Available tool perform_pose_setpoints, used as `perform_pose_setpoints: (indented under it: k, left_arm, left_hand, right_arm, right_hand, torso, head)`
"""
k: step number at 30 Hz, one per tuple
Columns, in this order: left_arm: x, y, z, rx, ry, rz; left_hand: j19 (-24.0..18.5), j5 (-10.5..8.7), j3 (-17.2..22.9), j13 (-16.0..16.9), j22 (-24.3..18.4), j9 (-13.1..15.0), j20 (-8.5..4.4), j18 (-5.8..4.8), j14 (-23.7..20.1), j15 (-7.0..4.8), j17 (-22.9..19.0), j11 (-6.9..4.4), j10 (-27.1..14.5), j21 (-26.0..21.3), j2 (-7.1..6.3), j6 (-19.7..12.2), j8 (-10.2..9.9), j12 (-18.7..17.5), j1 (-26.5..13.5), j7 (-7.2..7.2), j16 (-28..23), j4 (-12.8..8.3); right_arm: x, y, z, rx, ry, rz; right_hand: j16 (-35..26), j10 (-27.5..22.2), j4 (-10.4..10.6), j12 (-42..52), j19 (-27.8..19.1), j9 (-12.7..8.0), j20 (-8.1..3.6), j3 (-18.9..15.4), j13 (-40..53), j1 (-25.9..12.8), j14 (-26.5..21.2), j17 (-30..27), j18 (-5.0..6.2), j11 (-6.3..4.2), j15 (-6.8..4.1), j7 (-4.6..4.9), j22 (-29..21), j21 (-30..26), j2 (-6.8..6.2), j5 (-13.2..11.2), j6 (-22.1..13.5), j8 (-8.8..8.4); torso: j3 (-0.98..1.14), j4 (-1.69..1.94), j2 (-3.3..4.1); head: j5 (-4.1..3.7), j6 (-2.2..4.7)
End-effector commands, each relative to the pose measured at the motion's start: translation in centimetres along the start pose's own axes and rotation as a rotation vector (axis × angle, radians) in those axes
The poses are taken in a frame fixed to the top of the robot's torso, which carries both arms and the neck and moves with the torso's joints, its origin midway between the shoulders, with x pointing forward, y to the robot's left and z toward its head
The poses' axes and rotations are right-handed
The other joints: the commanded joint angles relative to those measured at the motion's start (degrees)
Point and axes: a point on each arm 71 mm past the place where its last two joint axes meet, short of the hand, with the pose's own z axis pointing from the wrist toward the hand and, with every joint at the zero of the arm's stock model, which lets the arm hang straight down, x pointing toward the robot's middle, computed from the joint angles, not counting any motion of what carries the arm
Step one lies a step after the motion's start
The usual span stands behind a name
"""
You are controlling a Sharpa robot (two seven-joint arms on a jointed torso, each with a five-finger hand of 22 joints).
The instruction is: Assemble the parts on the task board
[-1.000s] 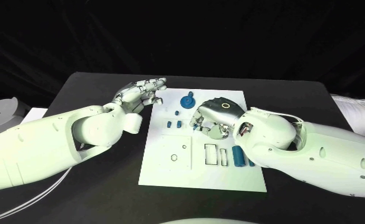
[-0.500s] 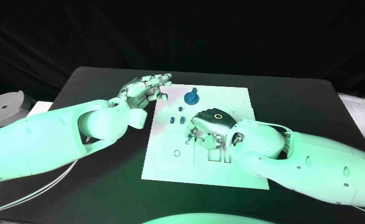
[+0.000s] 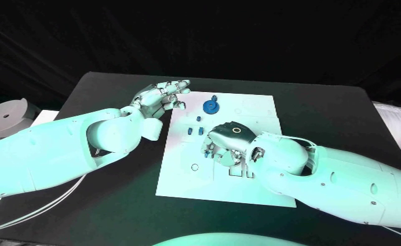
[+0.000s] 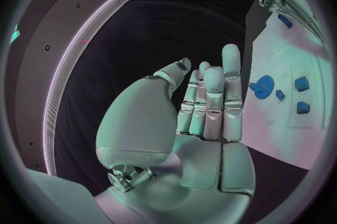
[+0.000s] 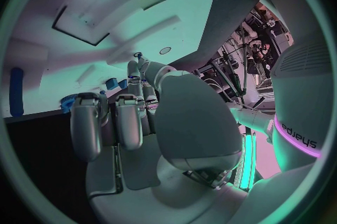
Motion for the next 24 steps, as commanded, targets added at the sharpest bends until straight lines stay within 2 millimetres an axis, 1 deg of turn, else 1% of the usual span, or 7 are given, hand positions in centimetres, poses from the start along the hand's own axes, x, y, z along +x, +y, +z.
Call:
perform_pose_setpoints:
  k: [1,7,19,24]
  left_arm:
    - [0.3,0.01,0.01,0.0,0.024,-0.013]
    - [0.3,0.02,-0.01,-0.002,0.026,-0.013]
    - [0.23,0.03,-0.02,-0.006,0.027,-0.011]
    - [0.18,0.04,-0.03,-0.009,0.028,-0.009]
  left_hand:
    - [0.0,0.11,-0.29,0.06,-0.08,0.01,0.36,1.03,-0.32,0.04,-0.02,0.1,-0.37,-0.21,0.15,-0.34,0.32,0.23,-0.54,0.12,0.19,-0.05]
    - [0.0,0.11,-0.29,0.06,-0.08,0.01,0.36,1.03,-0.32,0.04,-0.02,0.1,-0.37,-0.21,0.15,-0.34,0.32,0.23,-0.54,0.12,0.19,-0.05]
    - [0.0,0.14,-0.28,0.11,-0.13,0.02,0.37,1.06,-0.45,0.02,-0.28,0.08,-0.58,-0.27,0.22,-0.45,0.38,0.47,-0.34,0.11,0.16,-0.16]
    - [0.0,0.16,-0.26,0.12,-0.14,0.02,0.37,1.06,-0.51,0.02,-0.4,0.09,-0.66,-0.29,0.27,-0.48,0.4,0.55,-0.26,0.11,0.13,-0.2]
  right_arm:
    - [0.3,0.16,0.1,-0.01,0.026,-0.018]
    - [0.47,0.01,0.19,0.003,0.039,-0.034]
    - [0.45,0.0,0.3,0.01,0.031,-0.052]
    - [0.27,0.16,0.22,0.004,0.011,-0.054]
  right_hand:
    - [-0.06,-0.02,0.02,-0.15,0.92,0.09,0.31,-0.37,-0.06,-0.59,4.33,6.34,0.8,0.24,0.32,0.33,4.89,-0.01,-0.17,0.3,0.29,0.21]
    - [-0.07,-0.06,0.01,-0.16,0.92,0.1,0.34,-0.51,-0.09,-0.73,4.32,6.33,0.81,0.26,0.35,0.33,4.87,-0.03,-0.2,0.3,0.28,0.19]
    - [-0.09,-0.06,0.02,-0.15,0.89,0.12,0.36,-0.67,-0.1,-0.9,4.31,6.29,0.82,0.27,0.37,0.32,4.83,-0.06,-0.2,0.3,0.3,0.18]
    - [-0.1,-0.04,0.01,-0.14,0.9,0.13,0.37,-0.73,-0.1,-0.95,4.31,6.28,0.82,0.27,0.37,0.32,4.84,-0.05,-0.2,0.3,0.32,0.19]
  torso:
    - [0.01,0.02,-0.02]
    - [-0.01,0.03,-0.02]
    - [-0.02,0.03,-0.06]
    - [0.02,0.06,-0.05]
  head:
    - [0.03,-0.05]
    - [-0.15,-0.17]
    - [-0.26,-0.13]
    - [-0.29,-0.12]
